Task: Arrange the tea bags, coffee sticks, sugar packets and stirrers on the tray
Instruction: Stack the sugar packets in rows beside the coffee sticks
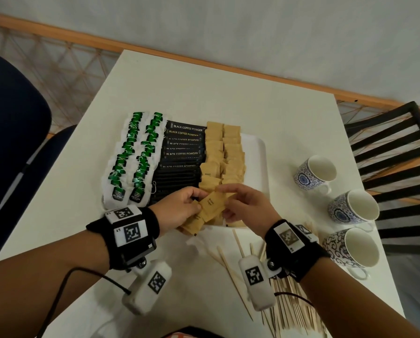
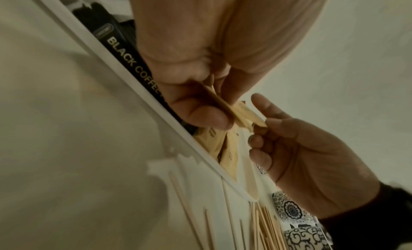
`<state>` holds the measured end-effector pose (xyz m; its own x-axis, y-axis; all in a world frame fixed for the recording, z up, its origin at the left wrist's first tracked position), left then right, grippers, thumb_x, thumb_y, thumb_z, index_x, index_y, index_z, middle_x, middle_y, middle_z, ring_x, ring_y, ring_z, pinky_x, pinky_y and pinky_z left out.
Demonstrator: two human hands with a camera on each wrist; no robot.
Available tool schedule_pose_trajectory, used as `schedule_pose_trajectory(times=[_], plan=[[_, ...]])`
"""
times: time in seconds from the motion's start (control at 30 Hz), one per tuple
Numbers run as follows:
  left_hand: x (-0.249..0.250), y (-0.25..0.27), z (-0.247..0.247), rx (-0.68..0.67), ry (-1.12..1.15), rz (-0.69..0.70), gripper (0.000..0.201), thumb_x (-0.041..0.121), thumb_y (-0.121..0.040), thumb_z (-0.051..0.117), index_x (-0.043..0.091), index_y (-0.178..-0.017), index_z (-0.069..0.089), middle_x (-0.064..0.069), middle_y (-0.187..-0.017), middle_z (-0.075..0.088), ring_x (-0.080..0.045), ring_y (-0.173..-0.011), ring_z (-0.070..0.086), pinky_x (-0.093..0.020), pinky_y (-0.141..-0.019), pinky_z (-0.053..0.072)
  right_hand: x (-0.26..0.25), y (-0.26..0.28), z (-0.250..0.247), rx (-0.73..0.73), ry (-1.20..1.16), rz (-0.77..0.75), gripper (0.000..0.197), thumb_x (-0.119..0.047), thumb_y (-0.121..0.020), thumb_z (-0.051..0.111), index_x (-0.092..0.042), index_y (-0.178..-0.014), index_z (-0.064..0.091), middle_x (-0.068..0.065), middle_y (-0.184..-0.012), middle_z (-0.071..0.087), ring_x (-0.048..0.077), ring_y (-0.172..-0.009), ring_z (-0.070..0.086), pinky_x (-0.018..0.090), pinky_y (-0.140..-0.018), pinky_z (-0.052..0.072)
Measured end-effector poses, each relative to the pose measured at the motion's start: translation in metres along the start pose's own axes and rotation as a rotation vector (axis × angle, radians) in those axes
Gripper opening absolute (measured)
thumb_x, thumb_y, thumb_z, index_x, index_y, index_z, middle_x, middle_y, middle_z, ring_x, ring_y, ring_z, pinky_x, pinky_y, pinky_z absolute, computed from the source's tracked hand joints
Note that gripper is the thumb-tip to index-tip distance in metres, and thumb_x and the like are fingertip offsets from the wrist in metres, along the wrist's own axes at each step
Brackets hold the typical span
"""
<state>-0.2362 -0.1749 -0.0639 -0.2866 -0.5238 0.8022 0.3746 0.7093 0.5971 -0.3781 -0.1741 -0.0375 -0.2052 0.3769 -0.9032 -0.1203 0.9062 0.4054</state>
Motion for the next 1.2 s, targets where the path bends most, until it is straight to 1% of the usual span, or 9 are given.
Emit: schedule_pose_trajectory(times=[0.1, 0.2, 0.27, 0.37, 0.53, 0.6, 0.7, 0.83, 1.2], plan=[[-0.001, 0.000, -0.001, 0.008, -0.026, -0.017, 0.026, 0.008, -0.100, 0.040, 0.021, -0.114, 0.057, -0.004, -0.086, 0.065, -0.005, -0.052, 0.059, -0.018, -0.040, 0.042, -0.005, 0.003, 0.008, -0.095, -0.025, -0.005, 0.045, 0.013, -0.086, 0.045, -0.021, -0.104, 0.068, 0.004, -0.086, 0.071, 0.016, -0.075, 0.065, 0.029, -0.074, 0.055], [0.003, -0.001, -0.003, 0.031, -0.002, 0.018, 0.023, 0.007, -0.100, 0.042, 0.017, -0.112, 0.058, -0.002, -0.084, 0.065, 0.001, -0.050, 0.060, -0.015, -0.041, 0.043, -0.007, 0.001, 0.006, -0.074, -0.066, -0.027, 0.032, 0.002, -0.088, 0.058, -0.020, -0.110, 0.065, 0.005, -0.092, 0.070, 0.017, -0.077, 0.065, 0.032, -0.075, 0.055], [0.005, -0.001, -0.003, 0.028, 0.005, 0.039, 0.019, 0.006, -0.098, 0.046, 0.016, -0.110, 0.057, -0.002, -0.084, 0.065, 0.000, -0.052, 0.062, -0.015, -0.043, 0.045, -0.005, 0.000, 0.003, -0.046, -0.089, -0.007, 0.026, -0.008, -0.087, 0.065, -0.019, -0.110, 0.064, 0.007, -0.092, 0.070, 0.018, -0.074, 0.063, 0.030, -0.072, 0.056], [0.005, -0.001, -0.001, 0.003, 0.009, 0.050, 0.018, 0.004, -0.094, 0.054, 0.017, -0.106, 0.059, -0.004, -0.087, 0.067, -0.003, -0.058, 0.065, -0.018, -0.048, 0.049, 0.000, -0.003, -0.007, 0.013, -0.056, -0.011, 0.036, -0.002, -0.082, 0.069, -0.016, -0.114, 0.063, 0.012, -0.081, 0.066, 0.018, -0.066, 0.061, 0.024, -0.061, 0.054], [0.010, -0.001, -0.007, 0.020, -0.047, 0.093, 0.033, -0.005, -0.088, 0.058, 0.024, -0.104, 0.061, -0.014, -0.104, 0.068, -0.024, -0.087, 0.064, -0.041, -0.081, 0.053, -0.007, -0.006, -0.050, 0.178, 0.231, -0.087, 0.023, -0.012, -0.084, 0.069, -0.028, -0.100, 0.070, -0.010, -0.077, 0.071, 0.001, -0.068, 0.063, 0.019, -0.070, 0.047], [0.011, -0.002, -0.014, 0.042, -0.016, 0.094, 0.037, -0.008, -0.089, 0.054, 0.020, -0.112, 0.062, -0.013, -0.107, 0.068, -0.024, -0.090, 0.066, -0.035, -0.077, 0.055, -0.007, -0.004, -0.063, 0.183, 0.406, -0.078, 0.017, -0.015, -0.085, 0.068, -0.028, -0.095, 0.073, -0.013, -0.084, 0.072, -0.003, -0.079, 0.065, 0.017, -0.081, 0.049], [0.014, -0.003, -0.027, 0.102, 0.057, 0.097, 0.037, -0.009, -0.090, 0.052, 0.017, -0.113, 0.063, -0.013, -0.105, 0.069, -0.020, -0.089, 0.068, -0.024, -0.067, 0.058, 0.004, -0.003, -0.067, 0.137, 0.563, -0.030, 0.016, -0.018, -0.084, 0.068, -0.031, -0.093, 0.073, -0.008, -0.088, 0.073, 0.008, -0.087, 0.066, 0.025, -0.088, 0.051], [0.014, -0.004, -0.037, 0.168, 0.153, 0.106, 0.034, -0.008, -0.089, 0.056, 0.012, -0.115, 0.062, -0.012, -0.099, 0.069, -0.018, -0.085, 0.069, -0.026, -0.068, 0.059, 0.018, -0.003, -0.058, 0.130, 0.565, 0.008, 0.014, -0.018, -0.083, 0.068, -0.032, -0.086, 0.072, -0.006, -0.088, 0.073, 0.011, -0.088, 0.066, 0.033, -0.092, 0.051], [0.020, -0.002, -0.044, 0.232, 0.195, 0.151, 0.023, -0.006, -0.087, 0.060, 0.015, -0.095, 0.065, -0.008, -0.091, 0.067, -0.015, -0.078, 0.068, -0.024, -0.062, 0.058, 0.005, -0.010, -0.049, 0.163, 0.771, -0.093, 0.009, -0.025, -0.085, 0.066, -0.027, -0.091, 0.072, -0.017, -0.081, 0.060, 0.003, -0.072, 0.054, 0.022, -0.073, 0.042]])
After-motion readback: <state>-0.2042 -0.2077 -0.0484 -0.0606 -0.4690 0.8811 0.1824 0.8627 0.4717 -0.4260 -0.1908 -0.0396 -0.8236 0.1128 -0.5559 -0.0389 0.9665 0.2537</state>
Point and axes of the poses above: each hand's wrist, its own y-axis away from the middle knuckle, its own z-axis out of the palm, x = y × z, the point moved 9 cm from there along -y, towards the middle knuckle
